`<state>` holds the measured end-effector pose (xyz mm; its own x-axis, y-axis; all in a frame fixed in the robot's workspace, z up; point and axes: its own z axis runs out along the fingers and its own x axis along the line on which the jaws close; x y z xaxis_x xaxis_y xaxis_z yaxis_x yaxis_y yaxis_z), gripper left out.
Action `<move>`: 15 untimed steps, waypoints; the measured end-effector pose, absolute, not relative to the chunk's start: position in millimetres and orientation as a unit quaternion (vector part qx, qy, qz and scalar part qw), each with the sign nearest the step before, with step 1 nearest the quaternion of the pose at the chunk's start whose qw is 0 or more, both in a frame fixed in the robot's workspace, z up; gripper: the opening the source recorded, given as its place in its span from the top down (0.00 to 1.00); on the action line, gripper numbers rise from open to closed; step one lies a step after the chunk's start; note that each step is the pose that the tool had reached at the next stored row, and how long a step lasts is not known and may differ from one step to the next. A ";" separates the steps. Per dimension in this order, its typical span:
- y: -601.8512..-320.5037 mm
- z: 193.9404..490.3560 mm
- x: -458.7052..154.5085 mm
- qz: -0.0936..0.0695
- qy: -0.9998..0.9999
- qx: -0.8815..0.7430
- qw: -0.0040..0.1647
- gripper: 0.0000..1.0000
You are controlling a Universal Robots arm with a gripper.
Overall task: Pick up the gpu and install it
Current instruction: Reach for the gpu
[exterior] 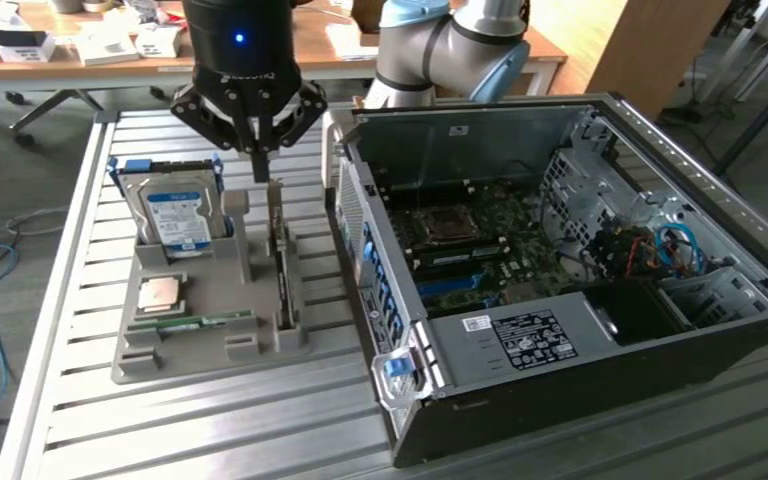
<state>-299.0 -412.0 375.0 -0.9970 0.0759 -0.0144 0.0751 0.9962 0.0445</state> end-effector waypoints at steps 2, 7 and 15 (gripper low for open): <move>-413.1 374.9 -299.0 0.022 0.999 0.038 0.008 0.89; -416.0 374.9 -299.0 0.022 0.999 0.038 0.008 0.89; -416.4 374.9 -299.0 0.022 0.999 0.038 0.008 0.89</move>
<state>-299.0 -416.4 374.9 -0.9970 0.0761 -0.0144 0.0754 0.9962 0.0444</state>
